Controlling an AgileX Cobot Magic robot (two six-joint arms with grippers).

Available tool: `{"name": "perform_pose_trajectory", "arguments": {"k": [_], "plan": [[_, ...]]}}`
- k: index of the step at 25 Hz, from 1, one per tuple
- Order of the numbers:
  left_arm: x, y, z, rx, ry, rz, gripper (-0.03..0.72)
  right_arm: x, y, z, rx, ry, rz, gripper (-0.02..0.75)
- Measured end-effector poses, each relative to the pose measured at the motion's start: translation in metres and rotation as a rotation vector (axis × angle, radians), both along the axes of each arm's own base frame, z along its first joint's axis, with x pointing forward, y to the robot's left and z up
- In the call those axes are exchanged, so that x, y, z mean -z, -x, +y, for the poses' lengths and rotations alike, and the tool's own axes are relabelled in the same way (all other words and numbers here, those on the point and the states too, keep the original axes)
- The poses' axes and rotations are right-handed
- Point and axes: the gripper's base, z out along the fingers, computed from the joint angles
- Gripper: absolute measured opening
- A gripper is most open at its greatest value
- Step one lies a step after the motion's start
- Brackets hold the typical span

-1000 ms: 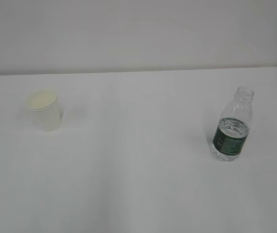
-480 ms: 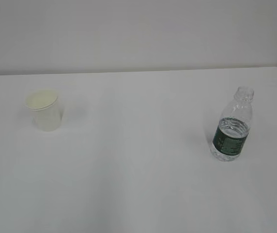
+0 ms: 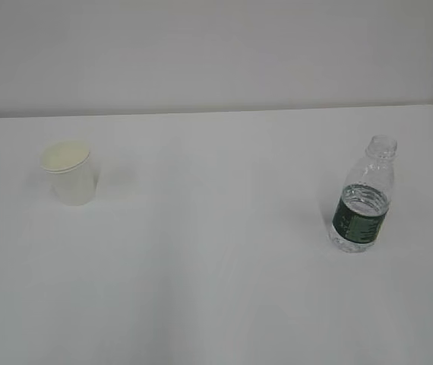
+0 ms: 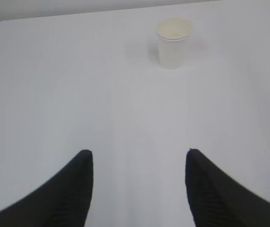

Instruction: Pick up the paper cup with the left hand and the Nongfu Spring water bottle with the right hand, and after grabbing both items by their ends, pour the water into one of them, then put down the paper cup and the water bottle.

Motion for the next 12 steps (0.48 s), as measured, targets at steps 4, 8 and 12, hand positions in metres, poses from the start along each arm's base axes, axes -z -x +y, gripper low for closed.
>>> {"name": "perform_pose_trajectory", "arguments": {"k": [4,8,12], "plan": [[0.000,0.000,0.000,0.000,0.000,0.000,0.442,-0.001,0.000,0.000,0.000,0.000,-0.002,0.588],[0.000,0.000,0.000,0.001,0.001,0.000,0.441,-0.008,0.003,-0.001,-0.018,0.034,-0.037,0.588],[-0.007,0.002,-0.001,0.002,0.003,-0.036,0.441,-0.011,0.004,-0.001,-0.024,0.041,-0.049,0.588]]}}
